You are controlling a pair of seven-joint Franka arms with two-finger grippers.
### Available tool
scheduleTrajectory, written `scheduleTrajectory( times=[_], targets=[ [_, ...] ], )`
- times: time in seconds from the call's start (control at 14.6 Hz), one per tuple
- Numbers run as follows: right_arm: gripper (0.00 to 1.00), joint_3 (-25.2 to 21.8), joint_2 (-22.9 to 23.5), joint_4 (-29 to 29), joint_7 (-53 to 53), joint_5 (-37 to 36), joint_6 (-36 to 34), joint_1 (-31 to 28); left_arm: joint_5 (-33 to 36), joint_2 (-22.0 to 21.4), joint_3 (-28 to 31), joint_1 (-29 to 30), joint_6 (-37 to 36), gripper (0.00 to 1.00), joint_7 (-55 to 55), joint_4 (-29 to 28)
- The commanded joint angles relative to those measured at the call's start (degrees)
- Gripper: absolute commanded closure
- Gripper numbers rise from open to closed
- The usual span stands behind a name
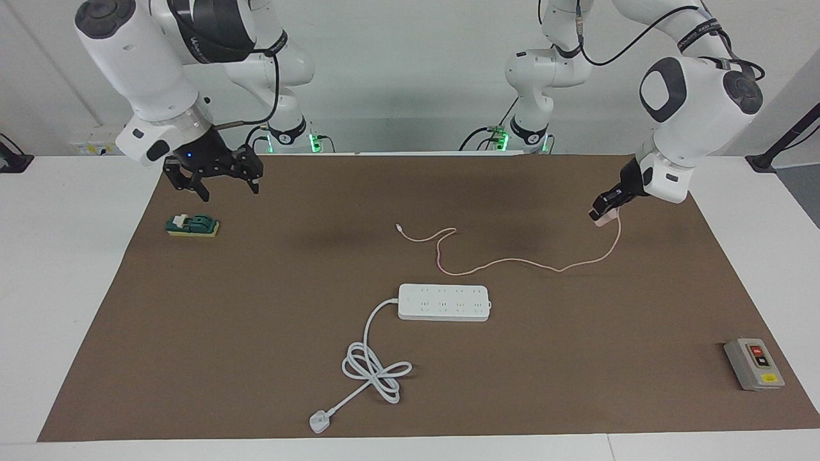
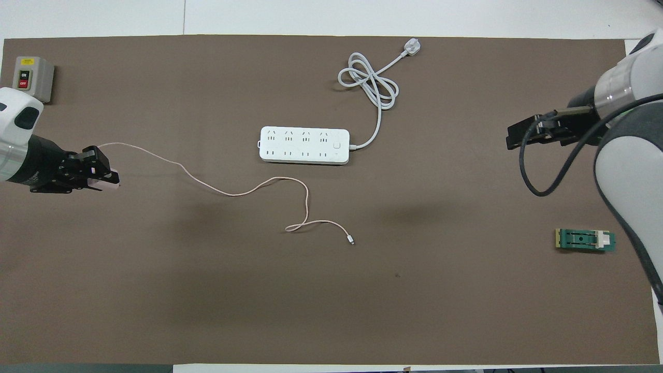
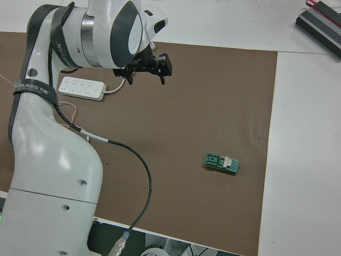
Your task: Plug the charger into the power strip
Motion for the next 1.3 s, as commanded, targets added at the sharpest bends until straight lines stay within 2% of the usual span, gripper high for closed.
scheduleTrajectory(
  times=[0.0,0.14,0.27,0.41,0.62,0.82,1.03,1.23],
  targets=[
    [0.0,0.76,-3.87,-2.93,-1.26,-2.09,-3.09,-0.78,1.26,0.67,0.58,-1.04,-0.08,1.0,-5.4,1.07],
    [0.0,0.67,-4.05,-3.45,-1.26,-3.22,-3.02,-0.78,3.62,0.14,0.32,-1.83,0.08,1.0,-9.95,0.89],
    [0.0,0.76,-5.1,-6.16,-0.73,-4.28,-0.75,-0.86,4.16,0.58,0.23,-4.64,6.37,1.0,-20.29,-0.33],
    [0.0,0.76,-5.46,-7.15,-0.73,-4.28,1.55,-2.35,9.76,3.46,0.23,-9.81,9.49,1.0,-31.28,-0.35],
    [0.0,0.93,-5.28,-6.71,-0.38,-3.58,0.42,-4.29,9.79,6.11,0.14,-13.6,9.58,1.0,-42.55,2.73],
    [0.0,1.11,-4.93,-6.0,-0.55,-3.41,-0.2,-4.82,10.23,13.74,0.23,-18.52,9.32,1.0,-57.32,10.71],
    [0.0,1.29,-4.84,-5.65,-0.64,-3.4,-0.56,-5.26,10.31,17.27,0.23,-20.37,9.67,1.0,-64.11,12.92],
    [0.0,1.2,-4.93,-5.65,-0.47,-3.32,-1.08,-5.09,12.23,24.64,0.32,-23.01,9.93,1.0,-71.3,18.81]
  ],
)
